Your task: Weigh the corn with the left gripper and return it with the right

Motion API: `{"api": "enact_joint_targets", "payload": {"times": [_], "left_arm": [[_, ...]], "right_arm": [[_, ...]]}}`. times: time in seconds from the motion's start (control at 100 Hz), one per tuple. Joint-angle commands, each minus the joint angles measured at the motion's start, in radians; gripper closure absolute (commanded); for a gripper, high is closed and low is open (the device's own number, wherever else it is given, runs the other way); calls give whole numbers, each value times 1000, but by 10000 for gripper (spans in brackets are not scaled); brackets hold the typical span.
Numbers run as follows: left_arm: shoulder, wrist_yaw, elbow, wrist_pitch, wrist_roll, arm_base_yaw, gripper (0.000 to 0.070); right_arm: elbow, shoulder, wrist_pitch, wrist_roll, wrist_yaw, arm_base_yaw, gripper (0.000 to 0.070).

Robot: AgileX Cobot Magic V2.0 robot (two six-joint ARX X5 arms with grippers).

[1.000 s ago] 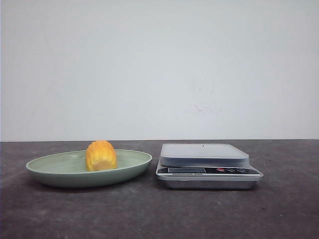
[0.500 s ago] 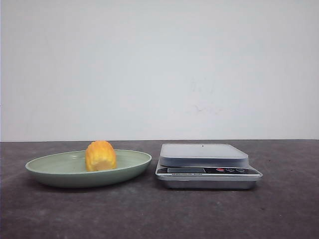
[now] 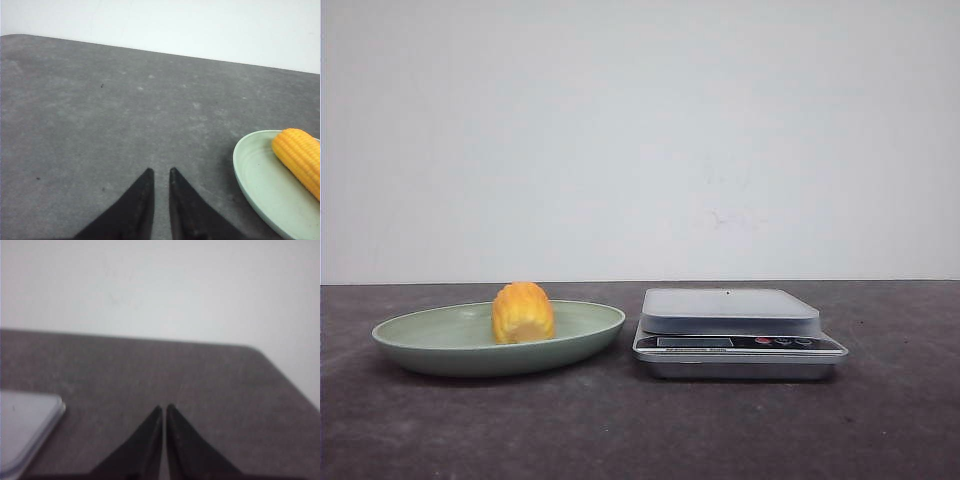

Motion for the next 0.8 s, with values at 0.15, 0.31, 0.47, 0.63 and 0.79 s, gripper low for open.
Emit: {"api": "enact_joint_targets", "payload": {"times": [0.15, 0.31, 0.47, 0.63, 0.79], "left_arm": [[-1, 1, -18, 12, 15, 0, 683], [-1, 1, -18, 12, 15, 0, 683], [-1, 1, -18, 12, 15, 0, 683], [-1, 1, -18, 12, 15, 0, 683], [-1, 1, -18, 12, 15, 0, 683]], "right_arm": [[-85, -3, 35, 0, -1, -1, 693], [-130, -3, 35, 24, -2, -1, 693], [-152, -3, 16, 91, -3, -1, 693], [-152, -3, 27, 93, 0, -1, 693], [-152, -3, 35, 93, 0, -1, 693]]}}
